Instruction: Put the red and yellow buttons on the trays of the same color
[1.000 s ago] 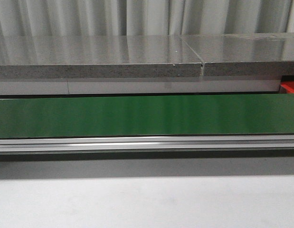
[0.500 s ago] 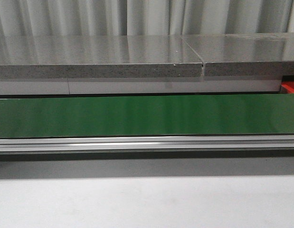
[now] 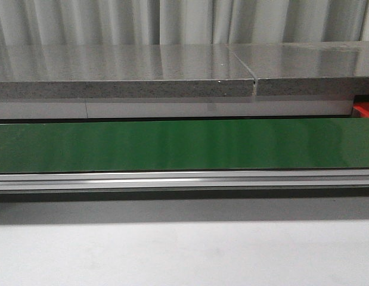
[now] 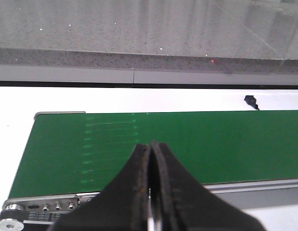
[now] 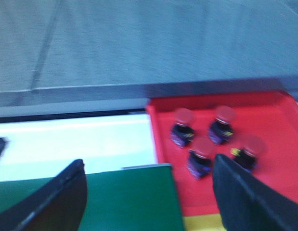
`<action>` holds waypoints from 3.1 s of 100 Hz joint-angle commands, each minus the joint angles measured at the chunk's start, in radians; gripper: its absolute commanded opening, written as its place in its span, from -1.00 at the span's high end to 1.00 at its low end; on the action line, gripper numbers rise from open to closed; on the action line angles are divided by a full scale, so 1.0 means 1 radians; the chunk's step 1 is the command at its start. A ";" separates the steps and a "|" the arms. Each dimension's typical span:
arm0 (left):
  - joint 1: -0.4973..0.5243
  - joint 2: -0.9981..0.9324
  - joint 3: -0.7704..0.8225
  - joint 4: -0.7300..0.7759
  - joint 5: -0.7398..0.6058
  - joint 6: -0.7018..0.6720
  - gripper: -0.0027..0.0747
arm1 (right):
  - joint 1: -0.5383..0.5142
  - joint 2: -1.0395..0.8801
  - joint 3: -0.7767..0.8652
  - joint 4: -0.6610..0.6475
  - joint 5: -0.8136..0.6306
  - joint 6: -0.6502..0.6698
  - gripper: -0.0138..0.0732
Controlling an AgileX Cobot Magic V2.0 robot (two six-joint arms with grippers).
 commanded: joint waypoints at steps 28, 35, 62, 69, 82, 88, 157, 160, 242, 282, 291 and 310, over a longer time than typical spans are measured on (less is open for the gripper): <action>-0.007 0.008 -0.027 -0.011 -0.077 0.001 0.98 | 0.136 -0.179 0.017 -0.032 0.047 -0.021 0.25; -0.007 0.008 -0.027 -0.011 -0.077 0.001 0.98 | 0.136 -0.224 0.054 -0.032 0.047 -0.021 0.54; -0.007 0.008 -0.027 -0.011 -0.077 0.001 0.98 | 0.136 -0.375 0.165 -0.032 0.047 -0.021 0.84; -0.007 0.008 -0.027 -0.011 -0.077 0.001 0.98 | 0.136 -0.389 0.171 -0.032 0.060 -0.021 0.84; -0.007 0.008 -0.027 -0.011 -0.077 0.001 0.98 | 0.136 -0.388 0.173 -0.032 0.087 -0.021 0.84; -0.007 0.008 -0.027 -0.011 -0.077 0.001 0.98 | 0.136 -0.388 0.173 -0.032 0.086 -0.021 0.84; -0.007 0.008 -0.027 -0.011 -0.077 0.001 0.98 | 0.142 -0.389 0.190 -0.032 0.046 -0.014 0.84; -0.007 0.008 -0.027 -0.011 -0.077 0.001 0.98 | 0.151 -0.389 0.199 -0.038 0.028 -0.006 0.84; -0.007 0.008 -0.027 -0.011 -0.077 0.001 0.98 | 0.338 -0.836 0.717 -0.340 -0.297 0.202 0.84; -0.007 0.008 -0.027 -0.012 -0.077 0.001 0.98 | 0.329 -0.930 0.821 -0.313 -0.292 0.202 0.84; -0.007 0.008 -0.027 -0.012 -0.077 0.001 0.98 | 0.328 -0.930 0.821 -0.313 -0.311 0.202 0.84; -0.007 0.008 -0.027 -0.012 -0.077 0.001 0.98 | 0.328 -0.930 0.821 -0.312 -0.315 0.202 0.84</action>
